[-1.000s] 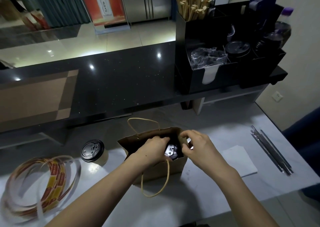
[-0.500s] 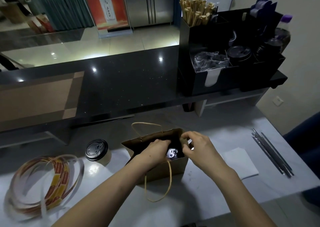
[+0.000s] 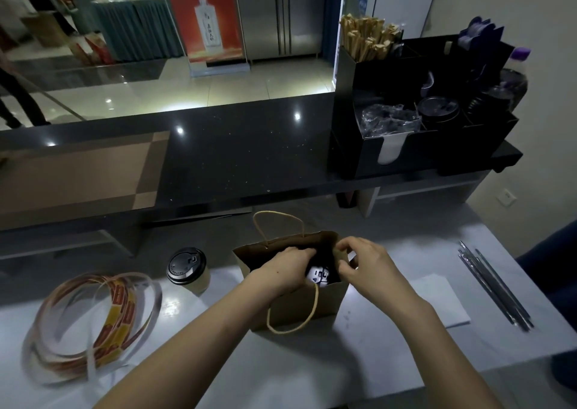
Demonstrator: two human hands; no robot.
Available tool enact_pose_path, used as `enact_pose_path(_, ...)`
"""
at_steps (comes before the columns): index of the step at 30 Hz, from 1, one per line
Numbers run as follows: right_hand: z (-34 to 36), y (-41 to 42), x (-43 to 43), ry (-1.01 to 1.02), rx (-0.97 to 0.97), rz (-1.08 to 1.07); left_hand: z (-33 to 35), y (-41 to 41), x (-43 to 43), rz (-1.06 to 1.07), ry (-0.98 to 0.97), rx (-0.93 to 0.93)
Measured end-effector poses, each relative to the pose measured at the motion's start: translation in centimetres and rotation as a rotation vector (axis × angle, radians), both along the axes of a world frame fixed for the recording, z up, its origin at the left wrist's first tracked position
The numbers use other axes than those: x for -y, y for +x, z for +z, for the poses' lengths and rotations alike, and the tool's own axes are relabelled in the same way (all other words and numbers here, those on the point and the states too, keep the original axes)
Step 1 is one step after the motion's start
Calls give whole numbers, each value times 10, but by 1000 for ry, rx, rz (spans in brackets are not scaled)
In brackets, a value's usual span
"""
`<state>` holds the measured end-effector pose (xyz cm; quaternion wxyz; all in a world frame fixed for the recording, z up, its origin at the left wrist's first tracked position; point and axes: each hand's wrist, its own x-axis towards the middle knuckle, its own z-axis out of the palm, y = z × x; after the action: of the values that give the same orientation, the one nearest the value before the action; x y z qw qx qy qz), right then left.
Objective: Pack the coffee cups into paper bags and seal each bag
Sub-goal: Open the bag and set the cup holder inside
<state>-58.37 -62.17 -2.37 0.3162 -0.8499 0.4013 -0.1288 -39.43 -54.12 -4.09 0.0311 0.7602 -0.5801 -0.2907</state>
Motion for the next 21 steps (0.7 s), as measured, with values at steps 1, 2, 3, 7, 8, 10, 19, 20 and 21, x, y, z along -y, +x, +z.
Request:
enact_pose_path(1,1,1,0,0,-4,3,6,0,-2,6,-27,4)
enact_pose_path(2,1,2,0,-1,-10,4,13,0,-6,17,-63,8)
enact_pose_path(3,2,3,0,-7,-15,7,22,0,-10,35,-110,9)
enact_pose_path(7,2,7,-2,-47,-27,38,64,6,-36,127,-336,-2)
enact_pose_path(8,3,7,-2,-62,-31,48,74,8,-44,159,-389,2)
enact_pose_path(10,3,9,-3,-87,-36,65,89,16,-60,243,-475,-3)
enact_pose_path(19,4,14,-8,-127,-55,97,86,74,-127,560,-569,57)
enact_pose_path(20,4,14,-8,-125,-53,92,82,81,-134,590,-557,72)
enact_pose_path(21,3,14,-7,-126,-50,86,77,89,-140,617,-544,86)
